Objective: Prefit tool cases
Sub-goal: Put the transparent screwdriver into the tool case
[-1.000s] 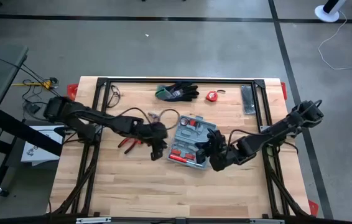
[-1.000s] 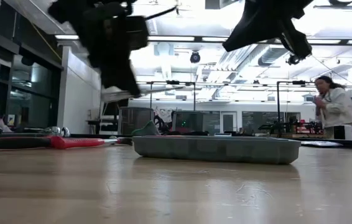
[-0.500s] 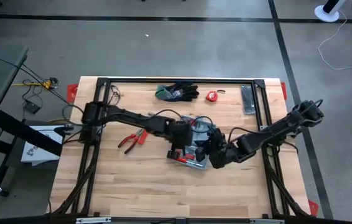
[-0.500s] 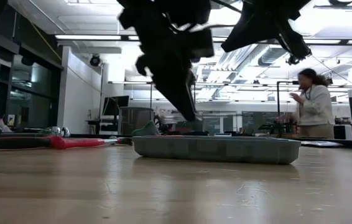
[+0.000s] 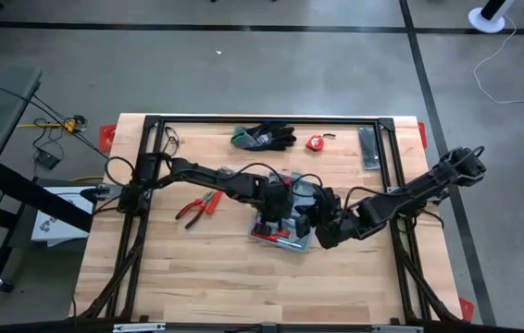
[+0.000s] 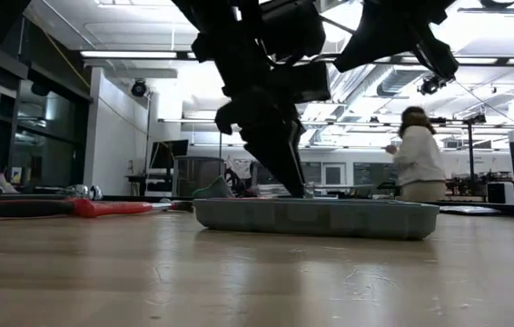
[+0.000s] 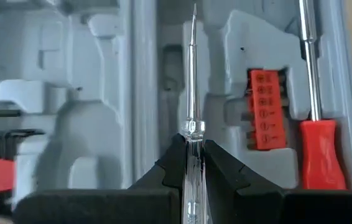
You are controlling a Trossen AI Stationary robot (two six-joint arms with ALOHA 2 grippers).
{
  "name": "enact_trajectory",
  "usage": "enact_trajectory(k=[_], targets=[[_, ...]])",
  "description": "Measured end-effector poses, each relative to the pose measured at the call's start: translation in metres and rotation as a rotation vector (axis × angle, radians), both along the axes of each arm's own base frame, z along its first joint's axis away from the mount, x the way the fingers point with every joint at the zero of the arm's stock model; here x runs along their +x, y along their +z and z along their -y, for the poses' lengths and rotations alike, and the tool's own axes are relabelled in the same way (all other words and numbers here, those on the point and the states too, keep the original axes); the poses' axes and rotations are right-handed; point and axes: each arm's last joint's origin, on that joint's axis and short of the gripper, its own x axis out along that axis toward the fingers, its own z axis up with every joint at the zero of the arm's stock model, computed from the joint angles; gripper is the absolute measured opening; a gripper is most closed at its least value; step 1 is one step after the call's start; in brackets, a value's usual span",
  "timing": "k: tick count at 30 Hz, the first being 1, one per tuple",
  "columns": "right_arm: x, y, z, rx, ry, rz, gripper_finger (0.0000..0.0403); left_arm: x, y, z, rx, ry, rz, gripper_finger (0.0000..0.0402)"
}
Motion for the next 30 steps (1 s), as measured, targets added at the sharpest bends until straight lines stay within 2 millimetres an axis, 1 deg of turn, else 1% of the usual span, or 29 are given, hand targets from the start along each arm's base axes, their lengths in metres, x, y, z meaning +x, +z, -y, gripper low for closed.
enact_trajectory(k=[4,9,15,20,22,25,30], targets=[[0.000,0.000,0.000,-0.002,-0.003,0.001,0.0000,0.002,-0.004,0.001,0.011,0.004,0.001,0.0025],[0.000,0.000,0.000,0.003,-0.016,0.004,0.0000,0.002,-0.006,-0.004,0.022,0.008,-0.001,0.0025],[-0.001,-0.001,0.001,-0.001,-0.016,-0.004,0.0000,0.003,-0.015,-0.004,0.014,-0.012,-0.021,0.0028],[-0.001,-0.001,0.001,-0.004,-0.016,-0.011,0.0000,0.004,-0.016,-0.003,0.033,0.002,-0.022,0.0082],[-0.002,-0.001,0.001,-0.006,-0.016,-0.015,0.0000,0.004,-0.016,-0.003,0.053,0.016,-0.019,0.0098],[-0.002,-0.002,0.001,-0.009,-0.016,-0.021,0.0000,0.004,-0.012,-0.006,0.070,0.051,-0.011,0.0109],[-0.002,-0.002,0.001,-0.012,-0.016,-0.027,0.0000,0.004,-0.010,-0.006,0.056,0.083,0.002,0.0113]])
